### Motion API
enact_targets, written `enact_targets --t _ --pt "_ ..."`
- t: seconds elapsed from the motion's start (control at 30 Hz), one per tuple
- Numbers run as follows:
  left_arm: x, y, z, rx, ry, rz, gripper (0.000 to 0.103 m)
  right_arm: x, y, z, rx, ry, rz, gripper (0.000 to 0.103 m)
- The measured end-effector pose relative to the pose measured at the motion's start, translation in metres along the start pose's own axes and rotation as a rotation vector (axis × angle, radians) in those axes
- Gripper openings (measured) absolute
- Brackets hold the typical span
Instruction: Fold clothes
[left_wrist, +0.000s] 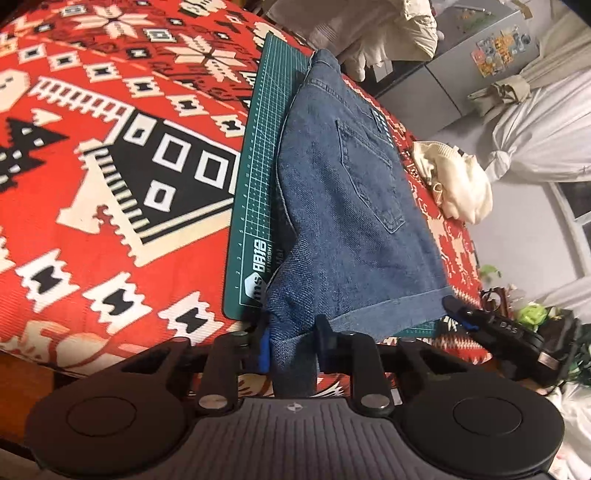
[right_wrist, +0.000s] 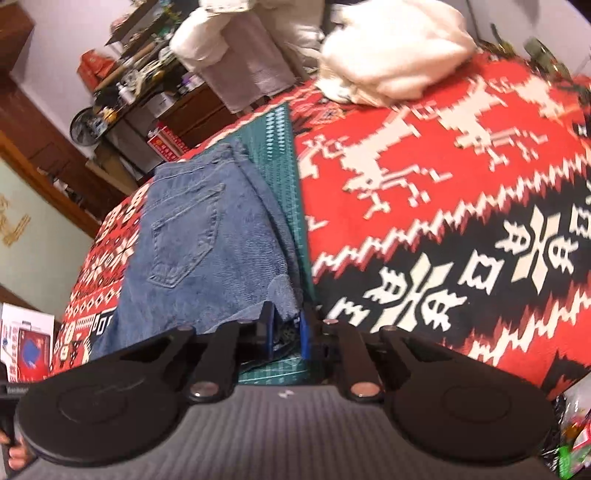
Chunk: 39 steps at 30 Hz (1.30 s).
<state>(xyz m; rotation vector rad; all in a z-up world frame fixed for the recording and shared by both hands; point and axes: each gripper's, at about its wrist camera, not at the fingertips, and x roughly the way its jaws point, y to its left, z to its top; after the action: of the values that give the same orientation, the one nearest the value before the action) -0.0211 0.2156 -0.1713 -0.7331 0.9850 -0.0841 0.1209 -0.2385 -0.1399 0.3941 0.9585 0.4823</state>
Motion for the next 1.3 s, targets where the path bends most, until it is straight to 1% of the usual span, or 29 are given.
enact_targets --t 0.1,0.17,0.27,0.37,0.43,0.5,0.57,0.63,0.7,0.73,0.8,0.87,0.97,1.0,1.07,1.13,1.2,1.3 --pt "-0.015 0.007 0.005 -0.006 -0.021 0.007 0.019 -0.01 0.01 -0.008 -0.004 0.02 0.026 0.014" --pt "-0.027 0.015 0.006 -0.006 -0.036 0.015 0.019 -0.013 0.016 -0.024 0.006 0.057 0.046 0.014" --pt "-0.035 0.027 0.003 -0.003 -0.031 0.034 0.019 -0.013 0.021 -0.05 0.011 0.103 0.066 0.014" --pt "-0.038 0.034 -0.001 0.0 -0.026 0.039 0.021 -0.022 0.022 -0.067 0.024 0.076 0.076 0.018" --pt "-0.044 0.034 0.0 0.006 -0.038 0.04 0.022 -0.03 0.02 -0.069 0.047 0.057 0.083 0.02" --pt "-0.052 0.034 0.003 0.021 -0.056 0.046 0.022 -0.04 0.02 -0.065 0.033 0.034 0.07 0.02" --pt "-0.063 0.034 0.011 0.029 -0.081 0.053 0.024 -0.048 0.023 -0.054 0.01 0.005 0.059 0.02" --pt "-0.072 0.033 0.023 0.04 -0.114 0.062 0.025 -0.054 0.027 -0.036 -0.009 -0.033 0.059 0.022" --pt "-0.073 0.026 0.044 0.064 -0.153 0.046 0.026 -0.052 0.033 -0.009 -0.045 -0.063 0.065 0.026" --pt "-0.07 0.022 0.056 0.076 -0.167 0.033 0.026 -0.046 0.037 0.007 -0.066 -0.074 0.07 0.026" --pt "-0.054 0.01 0.085 0.101 -0.176 0.014 0.03 -0.024 0.05 0.04 -0.103 -0.089 0.085 0.027" --pt "-0.028 -0.003 0.113 0.126 -0.172 0.001 0.03 0.003 0.06 0.067 -0.127 -0.094 0.094 0.027" --pt "0.016 -0.023 0.149 0.156 -0.138 0.001 0.03 0.056 0.07 0.102 -0.142 -0.064 0.095 0.027" --pt "0.029 -0.026 0.158 0.161 -0.129 0.005 0.027 0.073 0.072 0.111 -0.151 -0.046 0.09 0.027" --pt "0.053 -0.034 0.174 0.172 -0.111 0.013 0.025 0.1 0.072 0.125 -0.163 -0.018 0.075 0.027" --pt "0.075 -0.04 0.188 0.187 -0.096 0.019 0.025 0.122 0.072 0.136 -0.17 0.003 0.061 0.027" --pt "0.09 -0.044 0.195 0.201 -0.082 0.018 0.025 0.135 0.07 0.142 -0.166 0.017 0.05 0.028" --pt "0.109 -0.045 0.201 0.201 -0.059 0.008 0.027 0.149 0.064 0.145 -0.158 0.034 0.066 0.028"
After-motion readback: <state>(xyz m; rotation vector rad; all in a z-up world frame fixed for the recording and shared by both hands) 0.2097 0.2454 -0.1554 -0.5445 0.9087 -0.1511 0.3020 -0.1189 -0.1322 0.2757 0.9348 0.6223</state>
